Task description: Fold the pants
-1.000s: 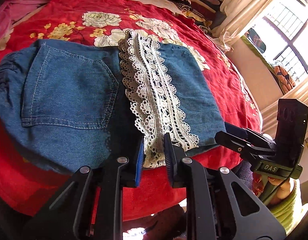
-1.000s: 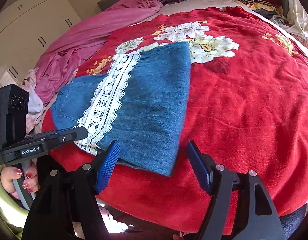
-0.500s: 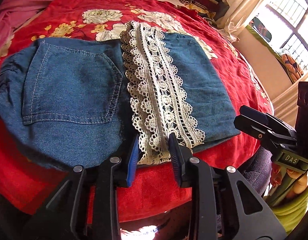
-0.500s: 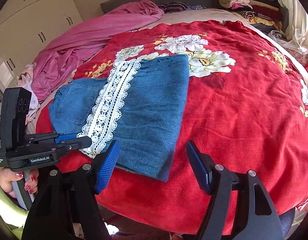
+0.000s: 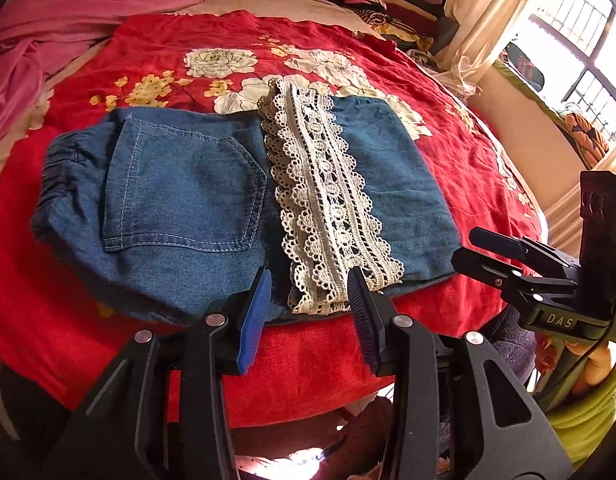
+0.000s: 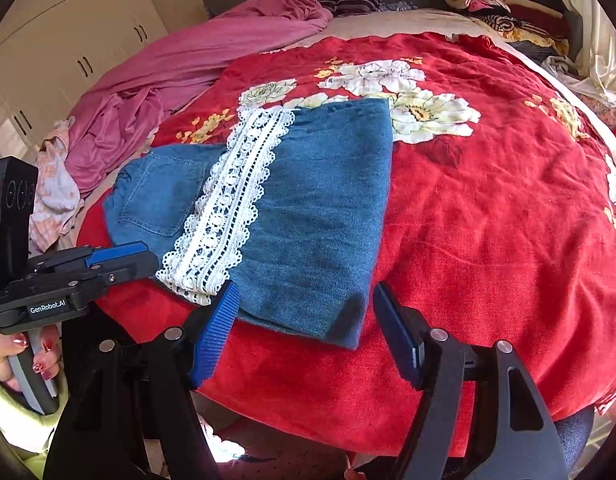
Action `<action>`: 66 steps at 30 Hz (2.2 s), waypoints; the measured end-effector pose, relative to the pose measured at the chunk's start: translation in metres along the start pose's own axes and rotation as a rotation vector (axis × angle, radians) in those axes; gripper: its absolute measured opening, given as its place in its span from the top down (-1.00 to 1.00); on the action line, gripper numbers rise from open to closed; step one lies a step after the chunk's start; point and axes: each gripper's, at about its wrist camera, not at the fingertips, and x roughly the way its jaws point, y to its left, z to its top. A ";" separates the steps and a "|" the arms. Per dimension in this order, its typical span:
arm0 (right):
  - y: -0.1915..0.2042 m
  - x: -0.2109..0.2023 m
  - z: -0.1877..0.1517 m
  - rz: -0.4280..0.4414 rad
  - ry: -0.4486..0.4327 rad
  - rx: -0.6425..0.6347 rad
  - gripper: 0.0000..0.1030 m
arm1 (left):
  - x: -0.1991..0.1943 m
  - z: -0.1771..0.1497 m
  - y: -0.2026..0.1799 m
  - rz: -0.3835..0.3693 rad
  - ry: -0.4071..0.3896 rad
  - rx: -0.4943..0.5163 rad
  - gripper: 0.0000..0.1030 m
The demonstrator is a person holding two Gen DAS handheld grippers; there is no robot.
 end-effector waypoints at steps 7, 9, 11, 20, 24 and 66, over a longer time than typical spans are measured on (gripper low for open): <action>0.015 -0.028 0.021 0.014 -0.072 -0.028 -0.50 | -0.030 0.005 0.008 0.047 -0.072 0.018 0.21; 0.020 -0.034 0.028 0.018 -0.089 -0.039 -0.51 | -0.037 0.005 0.012 0.058 -0.090 0.011 0.13; 0.025 -0.038 0.035 0.021 -0.099 -0.052 -0.52 | -0.044 0.006 0.018 0.071 -0.106 0.005 0.07; 0.063 -0.044 0.070 0.017 -0.129 -0.123 -0.70 | -0.071 0.008 0.050 0.128 -0.180 -0.043 -0.13; 0.082 -0.041 0.088 0.038 -0.130 -0.147 -0.70 | -0.081 0.006 0.066 0.155 -0.202 -0.069 -0.20; 0.235 0.211 0.141 0.147 0.313 -0.535 -0.82 | 0.005 -0.015 0.162 -0.073 -0.095 -0.348 -0.18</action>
